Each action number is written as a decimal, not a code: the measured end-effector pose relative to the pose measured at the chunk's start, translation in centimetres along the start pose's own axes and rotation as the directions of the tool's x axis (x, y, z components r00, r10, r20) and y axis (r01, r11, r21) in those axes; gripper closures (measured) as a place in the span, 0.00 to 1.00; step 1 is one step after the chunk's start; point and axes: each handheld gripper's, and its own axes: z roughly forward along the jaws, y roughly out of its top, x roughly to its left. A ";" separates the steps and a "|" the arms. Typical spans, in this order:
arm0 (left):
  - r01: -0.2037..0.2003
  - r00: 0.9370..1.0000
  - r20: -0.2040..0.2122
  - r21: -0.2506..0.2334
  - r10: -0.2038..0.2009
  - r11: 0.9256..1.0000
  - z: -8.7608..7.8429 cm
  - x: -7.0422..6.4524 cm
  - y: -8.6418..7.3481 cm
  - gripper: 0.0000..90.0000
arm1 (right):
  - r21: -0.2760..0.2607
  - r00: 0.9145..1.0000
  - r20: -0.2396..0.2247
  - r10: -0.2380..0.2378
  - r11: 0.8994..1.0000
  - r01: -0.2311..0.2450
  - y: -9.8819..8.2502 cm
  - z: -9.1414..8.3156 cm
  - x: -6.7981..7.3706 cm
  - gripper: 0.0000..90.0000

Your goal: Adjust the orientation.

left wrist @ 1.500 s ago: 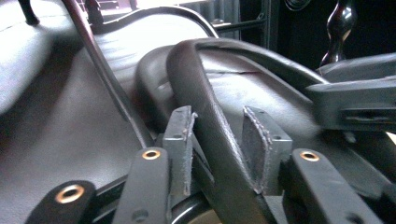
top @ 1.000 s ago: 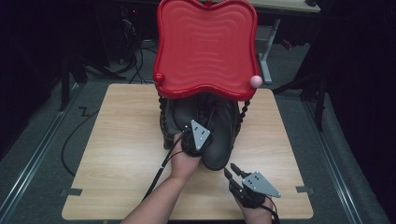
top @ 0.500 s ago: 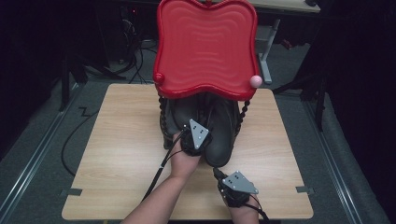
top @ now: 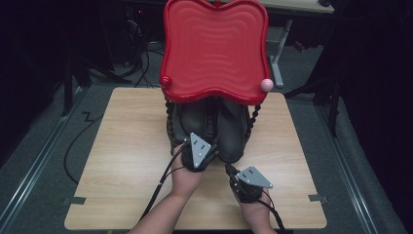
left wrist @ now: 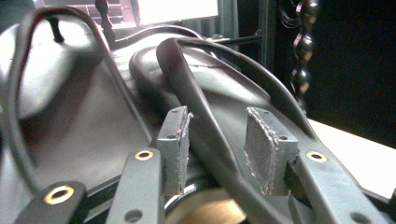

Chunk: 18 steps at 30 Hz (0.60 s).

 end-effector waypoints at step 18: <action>-0.002 1.000 -0.004 0.098 0.003 0.995 -5.5 2.1 -6.9 0.64 | -0.006 1.000 0.018 0.010 1.000 -0.010 -0.1 0.3 -1.2 1.00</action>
